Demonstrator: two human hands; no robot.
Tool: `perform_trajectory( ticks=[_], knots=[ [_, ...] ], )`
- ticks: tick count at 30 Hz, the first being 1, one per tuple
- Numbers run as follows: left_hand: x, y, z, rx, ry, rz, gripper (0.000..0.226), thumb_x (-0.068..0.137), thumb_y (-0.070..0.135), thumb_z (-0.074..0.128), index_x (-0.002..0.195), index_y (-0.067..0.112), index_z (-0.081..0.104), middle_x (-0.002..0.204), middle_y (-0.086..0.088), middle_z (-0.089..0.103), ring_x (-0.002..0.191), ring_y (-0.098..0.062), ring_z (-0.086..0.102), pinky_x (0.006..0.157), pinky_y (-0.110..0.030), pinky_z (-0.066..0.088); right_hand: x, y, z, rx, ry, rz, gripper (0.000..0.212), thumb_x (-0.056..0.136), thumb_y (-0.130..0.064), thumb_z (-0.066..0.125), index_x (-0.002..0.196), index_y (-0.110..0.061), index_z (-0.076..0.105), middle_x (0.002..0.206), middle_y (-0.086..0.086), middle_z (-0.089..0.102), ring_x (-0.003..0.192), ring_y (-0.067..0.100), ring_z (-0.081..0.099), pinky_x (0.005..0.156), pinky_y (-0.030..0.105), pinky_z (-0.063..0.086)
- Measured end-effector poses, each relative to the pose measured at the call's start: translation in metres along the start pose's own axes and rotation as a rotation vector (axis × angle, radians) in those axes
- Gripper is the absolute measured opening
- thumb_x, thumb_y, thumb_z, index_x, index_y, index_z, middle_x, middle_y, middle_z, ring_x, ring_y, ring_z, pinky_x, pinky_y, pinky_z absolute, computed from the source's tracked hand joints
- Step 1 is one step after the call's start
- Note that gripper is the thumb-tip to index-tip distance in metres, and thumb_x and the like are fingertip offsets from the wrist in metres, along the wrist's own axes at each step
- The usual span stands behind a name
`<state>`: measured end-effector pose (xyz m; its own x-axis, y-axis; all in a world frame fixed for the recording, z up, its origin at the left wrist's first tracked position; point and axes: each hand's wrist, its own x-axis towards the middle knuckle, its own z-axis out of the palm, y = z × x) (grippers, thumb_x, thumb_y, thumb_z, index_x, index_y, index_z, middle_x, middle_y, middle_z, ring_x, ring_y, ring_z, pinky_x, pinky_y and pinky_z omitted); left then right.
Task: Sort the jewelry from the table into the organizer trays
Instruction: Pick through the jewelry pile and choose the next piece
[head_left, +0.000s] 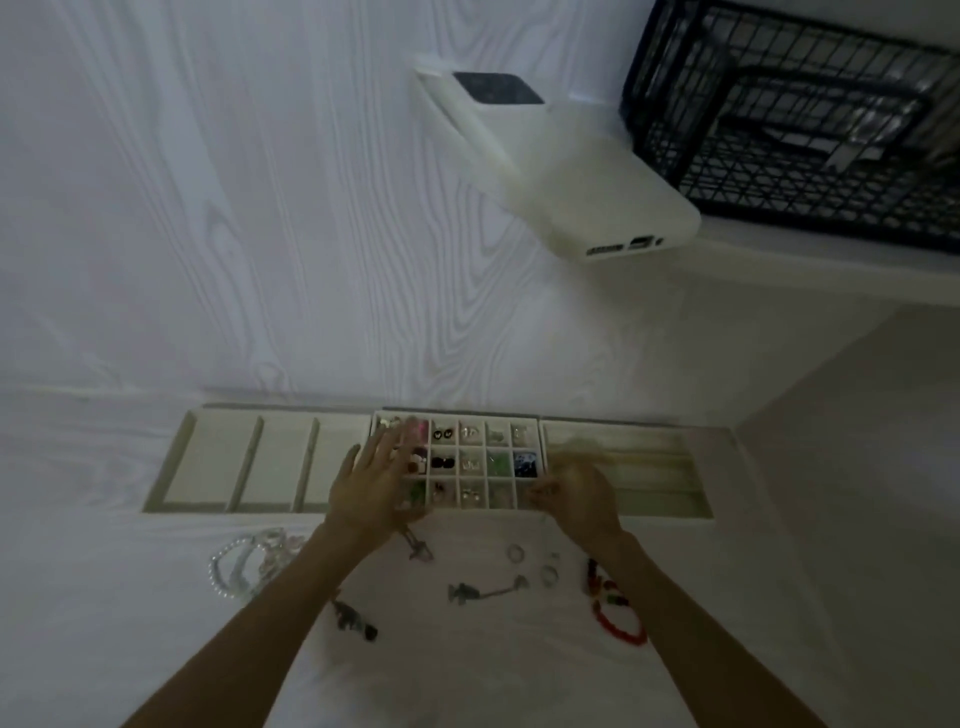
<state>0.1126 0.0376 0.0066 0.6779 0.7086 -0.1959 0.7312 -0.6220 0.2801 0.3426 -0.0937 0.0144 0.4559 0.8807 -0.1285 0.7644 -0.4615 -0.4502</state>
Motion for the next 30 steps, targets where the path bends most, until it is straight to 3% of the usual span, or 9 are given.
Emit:
perform_trajectory(
  ticks=[3, 7, 12, 18, 25, 30],
  knots=[
    [-0.006, -0.012, 0.003, 0.052, -0.054, -0.132, 0.108, 0.083, 0.071, 0.043, 0.148, 0.011, -0.019, 0.158, -0.007, -0.018, 0.147, -0.021, -0.011, 0.118, -0.038, -0.003, -0.002, 0.001, 0.007, -0.059, 0.079, 0.035, 0.014, 0.075, -0.027, 0.078, 0.077, -0.014, 0.078, 0.08, 0.007, 0.063, 0.074, 0.012, 0.047, 0.063, 0.022, 0.03],
    [-0.011, -0.025, 0.01, -0.042, -0.065, -0.226, 0.114, 0.077, 0.077, 0.042, 0.15, 0.008, -0.011, 0.16, -0.008, -0.008, 0.148, -0.021, -0.004, 0.119, -0.039, 0.003, -0.004, 0.0, 0.008, -0.089, 0.053, 0.066, 0.016, 0.083, -0.032, 0.07, 0.088, -0.018, 0.077, 0.076, -0.001, 0.052, 0.076, 0.011, 0.048, 0.062, 0.023, 0.028],
    [-0.014, -0.036, 0.011, -0.074, -0.061, -0.183, 0.109, 0.077, 0.077, 0.042, 0.152, 0.011, -0.002, 0.16, -0.005, 0.003, 0.148, -0.02, 0.004, 0.12, -0.039, 0.008, -0.002, -0.004, 0.006, -0.2, -0.036, 0.029, 0.022, 0.091, -0.031, 0.059, 0.096, -0.02, 0.076, 0.092, 0.007, 0.067, 0.084, 0.02, 0.06, 0.062, 0.026, 0.032],
    [-0.016, -0.038, 0.007, -0.106, 0.06, -0.124, 0.1, 0.073, 0.073, 0.054, 0.149, 0.017, 0.021, 0.152, -0.002, 0.031, 0.14, -0.021, 0.027, 0.114, -0.037, 0.024, -0.001, -0.012, 0.009, -0.35, 0.028, -0.002, 0.02, 0.09, -0.022, 0.058, 0.088, -0.012, 0.076, 0.088, 0.013, 0.068, 0.083, 0.028, 0.063, 0.065, 0.025, 0.029],
    [-0.014, -0.041, 0.002, -0.076, 0.069, -0.109, 0.084, 0.08, 0.06, 0.059, 0.146, 0.018, 0.029, 0.145, -0.002, 0.042, 0.135, -0.024, 0.034, 0.107, -0.037, 0.031, -0.005, -0.011, 0.005, -0.413, 0.01, 0.04, 0.032, 0.094, -0.043, 0.051, 0.1, -0.021, 0.074, 0.096, 0.006, 0.068, 0.089, 0.024, 0.062, 0.072, 0.03, 0.038],
    [-0.014, -0.042, 0.002, -0.047, 0.077, -0.117, 0.081, 0.076, 0.064, 0.061, 0.139, 0.018, 0.039, 0.138, -0.004, 0.05, 0.129, -0.026, 0.042, 0.101, -0.04, 0.038, 0.0, -0.012, 0.002, -0.516, -0.04, -0.028, 0.03, 0.096, -0.035, 0.049, 0.098, -0.019, 0.073, 0.098, 0.006, 0.067, 0.09, 0.023, 0.062, 0.072, 0.029, 0.034]
  ],
)
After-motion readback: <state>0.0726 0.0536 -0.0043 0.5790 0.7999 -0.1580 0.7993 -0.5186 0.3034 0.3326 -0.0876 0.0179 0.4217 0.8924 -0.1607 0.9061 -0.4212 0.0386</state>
